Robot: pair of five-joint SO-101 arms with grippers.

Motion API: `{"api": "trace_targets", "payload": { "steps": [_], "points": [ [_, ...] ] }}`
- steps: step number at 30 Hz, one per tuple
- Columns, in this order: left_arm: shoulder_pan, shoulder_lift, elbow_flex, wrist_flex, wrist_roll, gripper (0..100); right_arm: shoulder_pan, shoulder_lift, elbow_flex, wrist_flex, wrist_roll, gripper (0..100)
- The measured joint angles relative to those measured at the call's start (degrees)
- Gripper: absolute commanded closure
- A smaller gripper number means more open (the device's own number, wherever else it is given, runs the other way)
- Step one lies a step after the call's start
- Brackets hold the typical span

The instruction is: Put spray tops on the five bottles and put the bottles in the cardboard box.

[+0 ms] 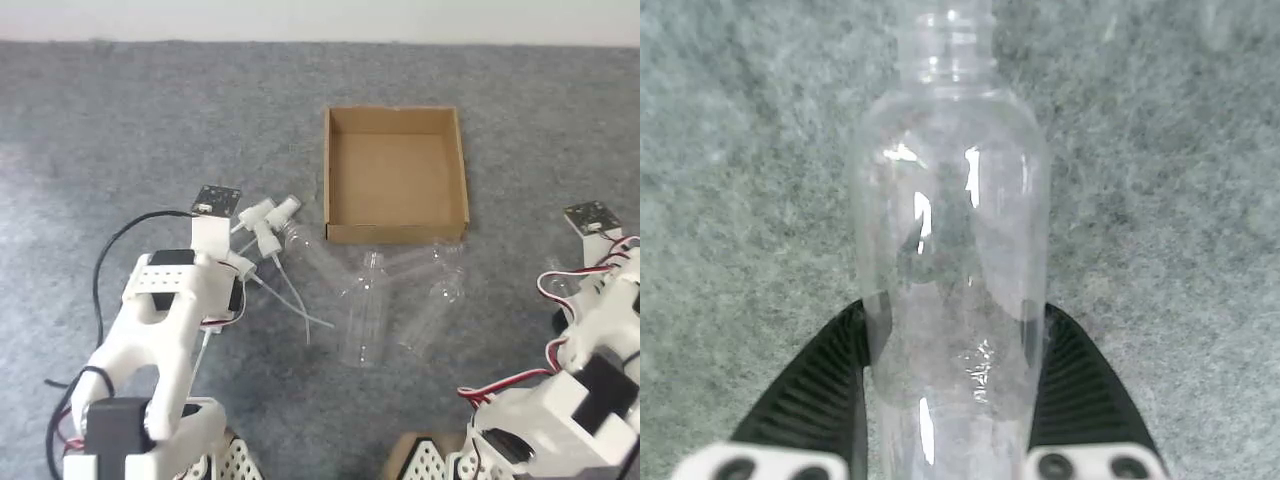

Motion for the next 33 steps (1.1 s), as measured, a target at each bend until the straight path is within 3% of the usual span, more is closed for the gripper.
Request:
{"api": "trace_targets", "payload": {
  "steps": [8,16,20,26,33],
  "points": [
    [0.00,0.00,-13.10,5.27,0.26,99,0.00,0.00,0.00,0.00,0.00,83.5],
    [0.62,0.00,-24.09,9.58,7.03,99,0.26,0.00,0.00,0.00,0.00,83.3],
    [0.53,0.00,-25.32,9.58,11.08,99,0.26,0.00,0.00,-0.09,0.00,79.7],
    [0.97,-0.70,-26.11,9.58,15.03,99,0.26,0.00,0.00,-0.09,-0.79,58.9],
    [4.31,-15.12,-13.54,3.69,14.42,99,-0.09,-1.14,-2.46,4.66,-4.48,63.5]
  ]
}}
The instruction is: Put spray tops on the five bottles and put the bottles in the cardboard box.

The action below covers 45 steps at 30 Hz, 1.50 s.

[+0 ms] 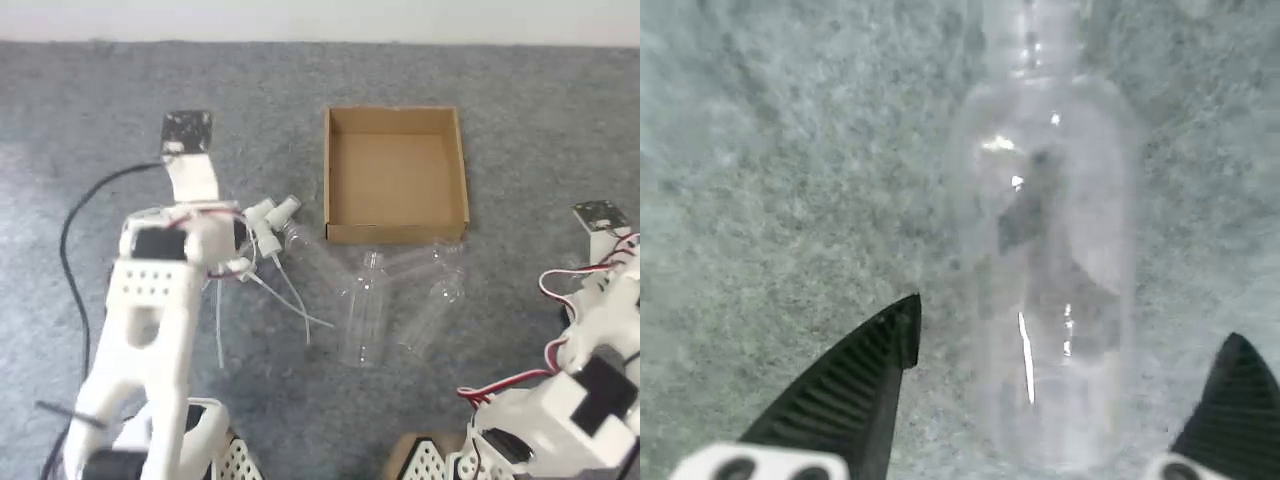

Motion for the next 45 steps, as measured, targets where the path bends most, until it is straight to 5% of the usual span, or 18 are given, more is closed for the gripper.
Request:
{"api": "trace_targets", "payload": {
  "steps": [14,22,29,35,45],
  "points": [
    [-3.43,-21.19,17.85,-8.26,-3.69,99,-10.02,4.40,-13.89,7.12,-0.26,63.9],
    [-3.52,-21.36,17.85,-8.26,-3.69,99,-10.37,14.15,-20.22,10.73,-0.26,80.8],
    [-3.52,-21.36,17.85,-8.26,-3.69,99,-10.46,17.58,-21.36,10.20,-0.35,80.3],
    [-3.52,-21.36,18.64,-8.97,-3.69,99,-10.64,18.37,-21.71,10.11,0.70,65.3],
    [-3.52,-21.36,18.64,-9.14,-3.69,99,-10.37,17.14,-21.71,14.24,8.09,75.7]
  ]
}}
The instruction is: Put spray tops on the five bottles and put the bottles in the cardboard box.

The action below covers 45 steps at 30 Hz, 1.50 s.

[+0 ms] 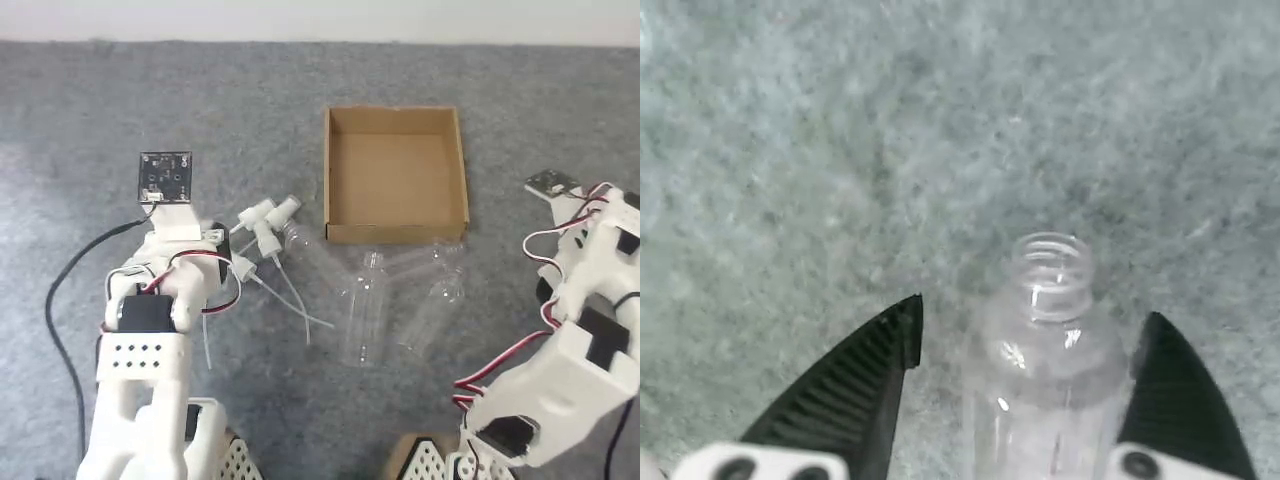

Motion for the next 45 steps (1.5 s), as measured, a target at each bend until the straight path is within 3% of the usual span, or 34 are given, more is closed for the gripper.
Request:
{"api": "trace_targets", "payload": {
  "steps": [6,11,19,24,28,33,40,45],
  "points": [
    [0.00,0.00,0.00,0.00,0.00,99,1.32,0.00,0.00,0.09,0.70,84.7],
    [0.00,0.00,0.00,0.00,0.00,99,1.58,0.09,0.00,0.09,0.79,99.5],
    [0.00,0.00,0.00,0.00,0.00,99,1.58,-4.22,-3.87,4.92,0.53,99.2],
    [0.00,-0.62,0.00,0.00,0.00,99,-0.44,-16.70,-6.86,8.00,-8.44,99.2],
    [0.00,-0.70,-2.29,0.00,0.00,99,-8.62,-30.86,-6.86,10.11,-18.37,99.2],
    [0.00,-0.70,-10.46,3.34,0.00,99,-26.02,-48.53,-2.29,9.93,-28.75,99.2],
    [0.00,-0.70,-25.23,10.02,3.78,99,-53.27,-66.20,19.08,-4.84,-40.79,99.2],
    [-0.09,-1.05,-32.97,11.34,12.40,99,-63.47,-73.85,34.29,-15.65,-42.73,99.2]
  ]
}}
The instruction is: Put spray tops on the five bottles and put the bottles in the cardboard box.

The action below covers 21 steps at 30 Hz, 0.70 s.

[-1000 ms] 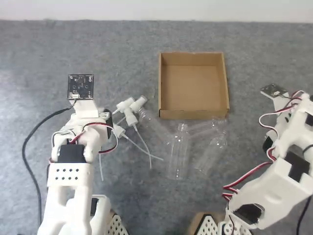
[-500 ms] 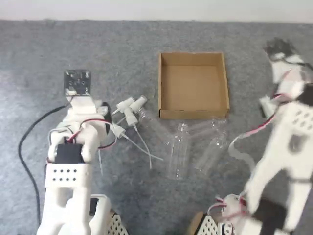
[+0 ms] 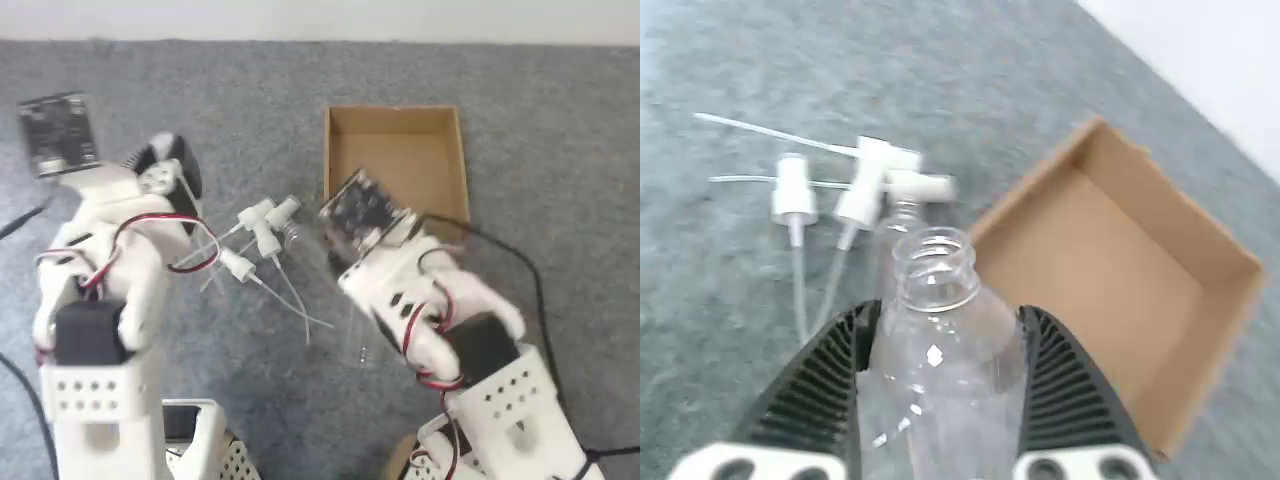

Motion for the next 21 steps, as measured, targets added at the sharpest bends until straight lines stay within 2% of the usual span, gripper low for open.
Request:
{"api": "trace_targets", "payload": {
  "steps": [4,8,14,21],
  "points": [
    [-0.62,-4.84,-2.20,-3.16,6.59,99,-5.10,-2.11,8.97,-7.30,-0.35,99.2],
    [-0.88,-14.59,-1.14,-4.75,10.02,99,-10.02,-2.73,15.56,-11.96,-0.35,99.1],
    [-0.70,-28.48,10.37,-7.91,10.81,99,-17.49,-2.73,17.14,-13.19,-0.35,99.2],
    [-0.70,-37.45,20.84,-11.52,10.99,99,-17.85,-2.73,17.14,-13.98,-0.35,99.2]
  ]
}}
